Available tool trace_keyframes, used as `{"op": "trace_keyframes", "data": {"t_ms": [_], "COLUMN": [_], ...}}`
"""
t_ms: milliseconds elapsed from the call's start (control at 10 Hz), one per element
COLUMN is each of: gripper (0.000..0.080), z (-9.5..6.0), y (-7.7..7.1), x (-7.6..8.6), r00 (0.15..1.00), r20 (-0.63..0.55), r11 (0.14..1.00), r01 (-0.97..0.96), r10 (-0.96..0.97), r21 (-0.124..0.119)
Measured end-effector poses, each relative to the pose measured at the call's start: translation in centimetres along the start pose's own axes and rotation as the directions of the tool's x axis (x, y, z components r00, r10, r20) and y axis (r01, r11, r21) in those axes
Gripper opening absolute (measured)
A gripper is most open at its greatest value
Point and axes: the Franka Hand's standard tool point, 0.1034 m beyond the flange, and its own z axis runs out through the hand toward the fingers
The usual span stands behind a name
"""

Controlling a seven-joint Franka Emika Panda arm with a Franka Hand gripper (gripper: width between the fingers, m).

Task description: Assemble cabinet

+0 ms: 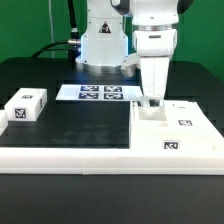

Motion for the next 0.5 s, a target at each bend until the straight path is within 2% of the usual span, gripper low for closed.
{"op": "trace_keyframes", "data": {"t_ms": [100, 200, 300, 400, 500], "gripper": [0.0561, 0.0561, 0.036, 0.0225, 0.0225], "z": [0.04, 0.07, 0.14, 0.24, 0.31], "y": [-0.03, -0.09, -0.16, -0.18, -0.23], "x": [0.0, 0.13, 0.25, 0.23, 0.21], "r00": [1.0, 1.0, 1.0, 1.0, 1.0], "r20": [0.0, 0.0, 0.0, 0.0, 0.0], "r11": [1.0, 1.0, 1.0, 1.0, 1.0], "r01": [-0.001, -0.004, -0.004, -0.005, -0.005], "r10": [0.001, 0.004, 0.004, 0.005, 0.005], "r21": [0.001, 0.001, 0.003, 0.004, 0.006]}}
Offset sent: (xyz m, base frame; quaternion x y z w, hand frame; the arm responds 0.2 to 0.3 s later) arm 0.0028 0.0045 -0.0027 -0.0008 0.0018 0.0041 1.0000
